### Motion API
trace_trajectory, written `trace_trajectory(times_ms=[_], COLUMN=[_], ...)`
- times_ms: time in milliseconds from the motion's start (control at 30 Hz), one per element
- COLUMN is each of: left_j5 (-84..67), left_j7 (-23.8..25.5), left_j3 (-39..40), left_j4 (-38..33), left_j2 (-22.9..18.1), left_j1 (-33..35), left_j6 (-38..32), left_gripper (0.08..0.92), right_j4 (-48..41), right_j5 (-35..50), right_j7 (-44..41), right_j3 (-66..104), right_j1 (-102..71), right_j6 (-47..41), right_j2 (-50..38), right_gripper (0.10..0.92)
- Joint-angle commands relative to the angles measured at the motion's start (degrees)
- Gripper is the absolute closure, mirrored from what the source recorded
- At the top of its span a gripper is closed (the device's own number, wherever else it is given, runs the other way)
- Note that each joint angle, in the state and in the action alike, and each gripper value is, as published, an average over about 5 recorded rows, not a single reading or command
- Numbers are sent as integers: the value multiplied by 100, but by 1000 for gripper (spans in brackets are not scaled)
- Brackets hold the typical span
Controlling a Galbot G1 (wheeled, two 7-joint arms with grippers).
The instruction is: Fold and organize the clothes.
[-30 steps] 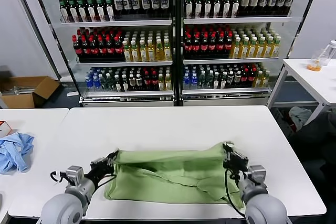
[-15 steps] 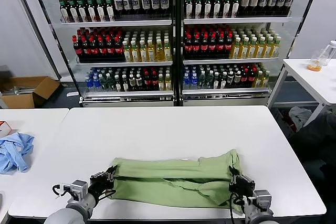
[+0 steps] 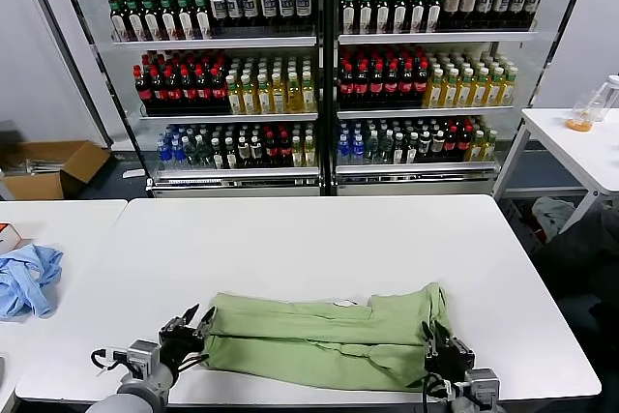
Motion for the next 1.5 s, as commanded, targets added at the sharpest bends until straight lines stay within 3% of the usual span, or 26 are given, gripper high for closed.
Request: trace_trajectory(times_ms=[33, 400, 500, 667, 833, 1167, 1500], left_j5=[140, 598, 683, 762, 744, 287, -215], left_j7=[-429, -443, -417, -392, -305, -103, -36], left_j3=[160, 524, 564, 574, 556, 221, -1276], left_j4=[-311, 207, 299, 440, 431, 337, 368], left_j2=[-519, -887, -895, -893, -868, -716, -173], left_j1=[290, 165, 142, 132, 190, 248, 400], left_j6=[-369, -220, -202, -197, -201, -275, -340], left_gripper=[538, 224, 185, 185, 284, 579, 859], right_j4=[521, 591, 600, 610, 618, 614, 563], right_j5=[-242, -283, -280, -269, -250, -173, -37], right_j7=[47, 71, 73, 77, 83, 125, 165], right_j3=[26, 56, 63, 74, 80, 122, 126], right_j1=[-180, -216, -215, -202, -180, -97, 94], right_j6=[385, 413, 412, 409, 404, 406, 396], right_j2=[42, 35, 22, 1, -29, -91, -189], right_gripper=[582, 264, 214, 203, 203, 203, 203])
